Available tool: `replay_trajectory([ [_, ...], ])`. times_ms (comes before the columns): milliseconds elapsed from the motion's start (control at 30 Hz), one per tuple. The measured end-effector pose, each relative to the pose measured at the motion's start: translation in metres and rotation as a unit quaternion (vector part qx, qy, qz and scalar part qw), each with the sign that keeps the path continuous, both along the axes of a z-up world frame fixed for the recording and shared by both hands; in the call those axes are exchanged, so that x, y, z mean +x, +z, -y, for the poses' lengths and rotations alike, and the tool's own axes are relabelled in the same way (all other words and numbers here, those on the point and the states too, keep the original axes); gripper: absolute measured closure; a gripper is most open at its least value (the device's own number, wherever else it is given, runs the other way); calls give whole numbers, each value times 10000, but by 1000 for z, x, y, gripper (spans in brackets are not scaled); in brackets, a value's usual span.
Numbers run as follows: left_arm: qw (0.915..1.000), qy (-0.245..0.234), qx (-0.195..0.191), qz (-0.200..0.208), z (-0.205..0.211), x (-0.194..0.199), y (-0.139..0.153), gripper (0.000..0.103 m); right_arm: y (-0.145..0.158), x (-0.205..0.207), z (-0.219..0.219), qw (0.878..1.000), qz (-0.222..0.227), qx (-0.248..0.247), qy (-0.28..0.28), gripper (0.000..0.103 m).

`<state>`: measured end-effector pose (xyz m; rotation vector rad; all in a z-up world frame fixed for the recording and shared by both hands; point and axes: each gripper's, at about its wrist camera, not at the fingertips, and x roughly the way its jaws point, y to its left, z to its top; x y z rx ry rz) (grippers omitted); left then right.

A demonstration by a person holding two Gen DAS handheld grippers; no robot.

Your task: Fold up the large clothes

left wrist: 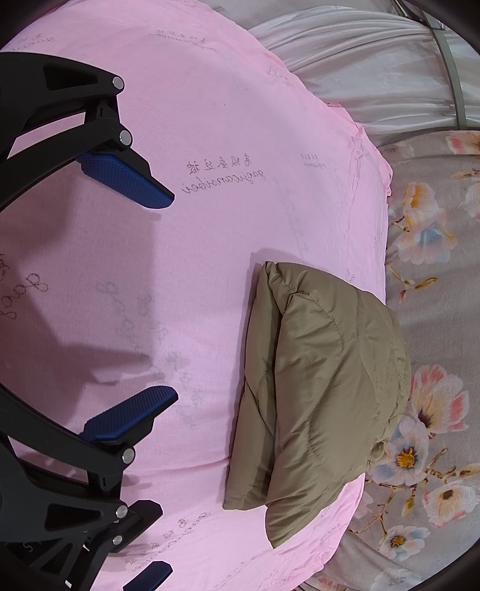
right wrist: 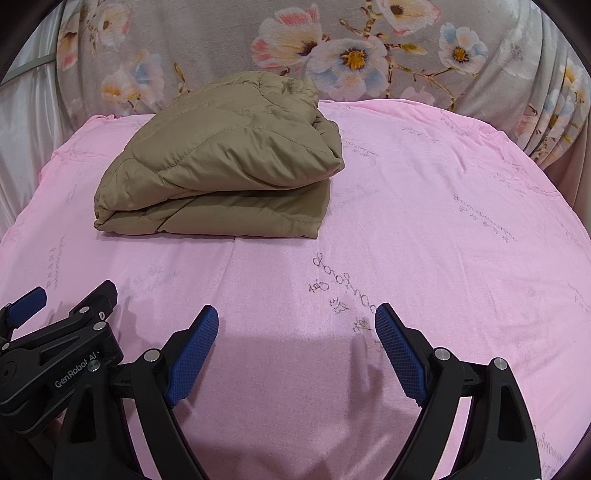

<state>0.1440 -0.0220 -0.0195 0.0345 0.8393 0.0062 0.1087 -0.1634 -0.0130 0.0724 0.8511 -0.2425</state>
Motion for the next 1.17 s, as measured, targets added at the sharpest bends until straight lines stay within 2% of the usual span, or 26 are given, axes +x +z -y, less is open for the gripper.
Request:
replay_trajectory([
  [500,9999,57,87,53,0,-2,1,9,0,0,-1,10000,-5,-9,-2,18],
  [1167,10000,17,9,46,-3,0,2,9,-1,-1,-1,10000,-16,-11,-5,18],
])
